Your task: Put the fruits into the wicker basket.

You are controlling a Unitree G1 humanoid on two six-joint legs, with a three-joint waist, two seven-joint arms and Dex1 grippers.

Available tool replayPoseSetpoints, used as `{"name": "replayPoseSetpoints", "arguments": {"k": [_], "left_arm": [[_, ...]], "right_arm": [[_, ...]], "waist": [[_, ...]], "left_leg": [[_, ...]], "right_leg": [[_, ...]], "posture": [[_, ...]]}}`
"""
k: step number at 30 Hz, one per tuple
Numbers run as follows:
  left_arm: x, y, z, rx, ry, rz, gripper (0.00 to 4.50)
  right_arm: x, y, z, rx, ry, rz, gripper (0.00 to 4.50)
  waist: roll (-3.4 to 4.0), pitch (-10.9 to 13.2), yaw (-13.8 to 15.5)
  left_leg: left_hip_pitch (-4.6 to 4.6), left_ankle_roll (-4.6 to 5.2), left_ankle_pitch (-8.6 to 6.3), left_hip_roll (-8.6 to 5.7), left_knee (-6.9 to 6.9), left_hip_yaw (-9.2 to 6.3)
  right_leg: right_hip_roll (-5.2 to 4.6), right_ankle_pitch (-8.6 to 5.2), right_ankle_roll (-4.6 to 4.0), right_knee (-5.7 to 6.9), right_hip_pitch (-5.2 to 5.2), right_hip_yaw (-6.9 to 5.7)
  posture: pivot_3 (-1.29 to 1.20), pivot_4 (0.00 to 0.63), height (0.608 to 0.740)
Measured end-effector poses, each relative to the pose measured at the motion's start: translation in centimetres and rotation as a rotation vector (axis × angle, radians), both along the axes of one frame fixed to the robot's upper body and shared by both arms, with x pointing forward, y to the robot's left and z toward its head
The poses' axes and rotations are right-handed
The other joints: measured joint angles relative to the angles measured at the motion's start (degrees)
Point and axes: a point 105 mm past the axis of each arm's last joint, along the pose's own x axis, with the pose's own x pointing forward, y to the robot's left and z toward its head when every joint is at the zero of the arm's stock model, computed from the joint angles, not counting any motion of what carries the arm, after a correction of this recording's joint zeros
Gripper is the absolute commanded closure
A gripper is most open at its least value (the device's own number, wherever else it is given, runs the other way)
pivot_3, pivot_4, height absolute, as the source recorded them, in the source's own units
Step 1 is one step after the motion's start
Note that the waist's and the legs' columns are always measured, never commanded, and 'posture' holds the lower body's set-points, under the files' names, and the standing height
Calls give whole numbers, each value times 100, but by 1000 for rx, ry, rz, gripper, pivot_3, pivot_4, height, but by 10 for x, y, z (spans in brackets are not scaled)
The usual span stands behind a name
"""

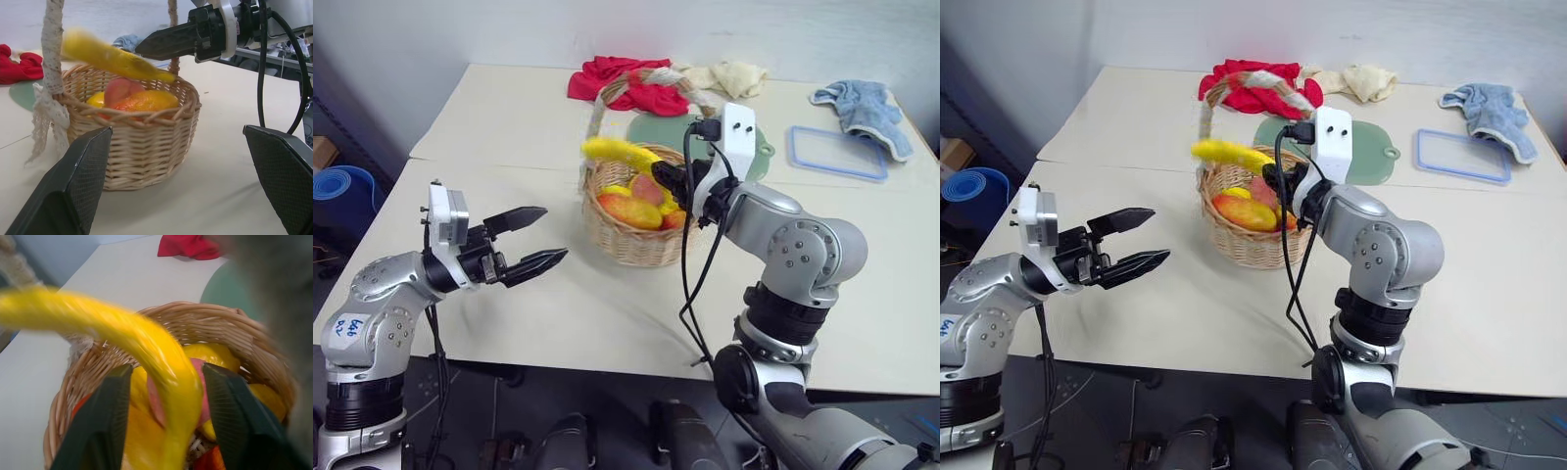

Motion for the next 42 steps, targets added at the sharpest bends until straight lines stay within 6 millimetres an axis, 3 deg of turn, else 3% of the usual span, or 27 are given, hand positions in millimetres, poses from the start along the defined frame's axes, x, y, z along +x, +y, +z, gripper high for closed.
{"name": "replayPoseSetpoints", "arguments": {"k": [3,6,9,11,13,16,21,30,34,42], "left_arm": [[-1,0,-1,-2,2,3,0],[-1,-1,0,-5,-3,1,0],[0,-1,1,-9,-9,0,0],[0,-2,3,-11,-15,-7,0],[2,-4,6,-12,-26,-15,0],[2,-2,8,-14,-27,-15,0],[3,-4,13,-30,-8,-61,0],[10,-17,18,-20,-5,-131,0],[10,-22,17,-17,-5,-143,0],[5,-21,9,-11,13,-128,0]], "right_arm": [[-11,-1,3,-52,-18,109,64],[-29,-2,4,-59,-28,260,24],[-61,-13,-3,-63,-47,441,24],[-76,-30,-13,-104,-67,475,24],[-79,-58,-32,-162,-66,414,24],[-73,-93,-47,-186,-109,321,24],[-46,-122,-29,-177,-347,261,24],[24,-87,-11,-235,-480,469,24],[38,-68,-17,-217,-445,573,895],[28,-56,-29,-211,-366,728,3702]], "waist": [[0,0,-12],[0,0,-7],[-2,-1,25],[-4,-2,75],[-5,-2,137],[-6,-2,149],[-9,1,73],[-7,2,4],[-6,2,15],[-6,3,23]], "left_leg": [[1,5,9,-1,0,5],[1,7,11,0,-1,5],[1,14,7,-1,-4,0],[-2,19,4,-2,-6,-7],[0,23,1,-11,-6,-5],[26,32,2,-16,-4,4],[107,34,0,-10,-10,38],[102,26,3,2,-11,34],[94,26,1,3,-11,30],[91,24,-1,3,-6,28]], "right_leg": [[0,2,-6,-1,0,6],[1,3,-8,-2,0,6],[-2,4,-8,-7,4,3],[-2,4,-7,-26,15,-1],[0,4,-7,-55,31,1],[2,7,-1,-99,67,7],[10,10,3,-88,119,14],[11,9,1,-81,117,26],[5,9,1,-59,110,22],[-1,9,2,-44,104,16]], "posture": [[0,150,740],[0,150,740],[0,150,740],[0,150,740],[0,150,740],[0,150,740],[0,150,740],[0,150,740],[0,150,740],[0,150,740]]}}
